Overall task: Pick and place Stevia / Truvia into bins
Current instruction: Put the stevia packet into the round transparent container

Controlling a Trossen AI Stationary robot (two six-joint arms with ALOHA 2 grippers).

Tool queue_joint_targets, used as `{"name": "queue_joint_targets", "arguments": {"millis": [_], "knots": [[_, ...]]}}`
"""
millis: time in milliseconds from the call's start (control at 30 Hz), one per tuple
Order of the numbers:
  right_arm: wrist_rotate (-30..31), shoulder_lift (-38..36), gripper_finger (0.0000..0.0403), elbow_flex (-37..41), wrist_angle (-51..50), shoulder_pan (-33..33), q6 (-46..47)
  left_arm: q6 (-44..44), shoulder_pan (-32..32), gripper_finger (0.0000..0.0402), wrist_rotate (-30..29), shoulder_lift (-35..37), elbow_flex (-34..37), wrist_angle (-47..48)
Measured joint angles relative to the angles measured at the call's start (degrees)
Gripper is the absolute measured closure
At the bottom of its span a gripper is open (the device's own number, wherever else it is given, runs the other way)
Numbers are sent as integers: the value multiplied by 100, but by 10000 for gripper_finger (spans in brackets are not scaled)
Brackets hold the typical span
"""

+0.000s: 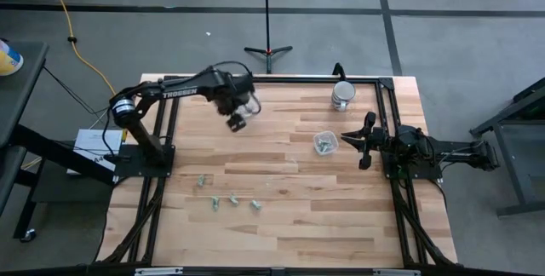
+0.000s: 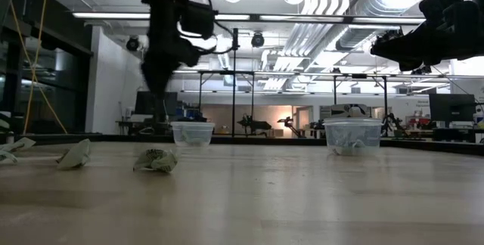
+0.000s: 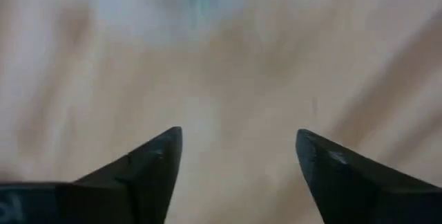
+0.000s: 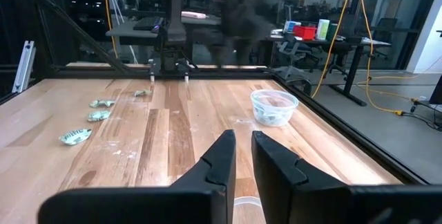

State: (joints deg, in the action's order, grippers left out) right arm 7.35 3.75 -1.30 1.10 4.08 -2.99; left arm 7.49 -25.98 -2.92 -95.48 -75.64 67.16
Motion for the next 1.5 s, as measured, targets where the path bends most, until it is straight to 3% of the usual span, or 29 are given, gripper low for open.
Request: {"name": "queue_joint_targets", "arguments": {"millis": [100, 200, 467, 667, 1167, 1500], "knots": [[0, 0, 362, 0, 0, 1, 0, 1155, 488, 70, -7, 16, -40, 1171], [-6, 0, 366, 0, 0, -1, 9, 2002, 1100, 68, 38, 16, 138, 1736], [-104, 0, 362, 0, -35, 1, 149, 3370, 2559, 67, 1472, 11, 952, 1192], [-341, 0, 359, 0, -57, 0, 149, 4404, 3294, 67, 1612, 11, 1294, 1081], [-417, 0, 355, 0, -59, 0, 168, 4573, 3476, 66, 2021, 11, 2912, -922], [-415, 0, 363, 0, -50, 0, 167, 4291, 3458, 77, 2114, 35, 3146, -1381]]}}
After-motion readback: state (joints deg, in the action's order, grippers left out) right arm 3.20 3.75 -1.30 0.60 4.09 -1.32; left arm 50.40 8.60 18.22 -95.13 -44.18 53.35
